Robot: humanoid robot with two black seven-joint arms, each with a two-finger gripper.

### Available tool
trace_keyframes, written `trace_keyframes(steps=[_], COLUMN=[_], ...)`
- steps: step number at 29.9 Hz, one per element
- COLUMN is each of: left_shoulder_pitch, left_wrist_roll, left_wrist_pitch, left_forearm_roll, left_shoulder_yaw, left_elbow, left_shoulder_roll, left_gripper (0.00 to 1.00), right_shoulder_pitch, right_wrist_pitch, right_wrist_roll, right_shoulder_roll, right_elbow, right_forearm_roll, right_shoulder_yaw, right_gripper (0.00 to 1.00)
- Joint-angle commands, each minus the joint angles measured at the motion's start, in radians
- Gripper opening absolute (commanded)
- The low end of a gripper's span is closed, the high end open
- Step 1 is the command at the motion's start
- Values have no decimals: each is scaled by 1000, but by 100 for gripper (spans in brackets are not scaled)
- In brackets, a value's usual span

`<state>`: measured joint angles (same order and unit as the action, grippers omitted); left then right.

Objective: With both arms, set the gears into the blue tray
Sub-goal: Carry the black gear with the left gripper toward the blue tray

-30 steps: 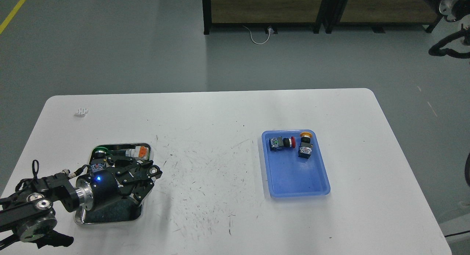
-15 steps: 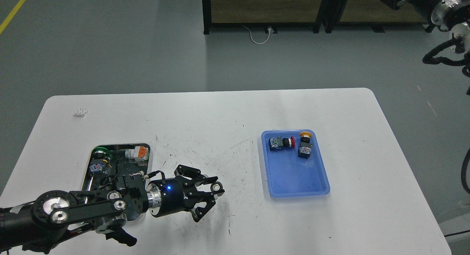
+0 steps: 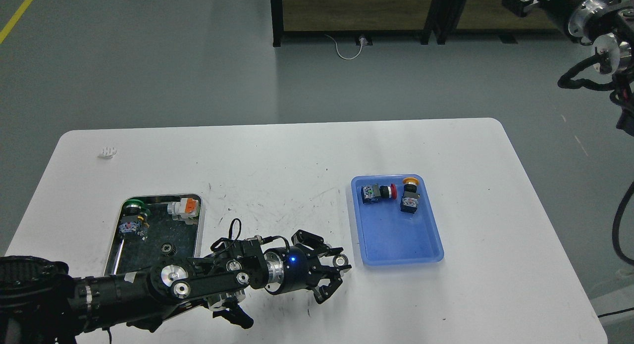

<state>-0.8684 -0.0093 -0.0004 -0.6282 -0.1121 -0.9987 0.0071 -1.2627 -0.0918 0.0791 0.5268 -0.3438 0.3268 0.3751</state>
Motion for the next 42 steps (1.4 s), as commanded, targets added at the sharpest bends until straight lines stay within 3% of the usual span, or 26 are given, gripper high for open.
trace_keyframes(steps=[1, 7, 42], left_shoulder_pitch=[6, 16, -20], left_wrist_roll=[0, 0, -12], left_wrist_pitch=[-12, -24, -43], left_forearm_roll=[1, 2, 64], left_shoulder_yaw=[-3, -3, 11], left_elbow=[87, 138, 118], left_shoulder_roll=[-7, -7, -7], left_gripper=[29, 29, 31], right_shoulder_pitch=[0, 0, 9], right_wrist_pitch=[1, 1, 0], right_wrist_roll=[1, 2, 5], right_shoulder_roll=[-4, -16, -16], right_elbow=[2, 6, 11], right_forearm_roll=[0, 1, 3], right_shoulder_yaw=[-1, -1, -8], right_gripper=[99, 99, 99])
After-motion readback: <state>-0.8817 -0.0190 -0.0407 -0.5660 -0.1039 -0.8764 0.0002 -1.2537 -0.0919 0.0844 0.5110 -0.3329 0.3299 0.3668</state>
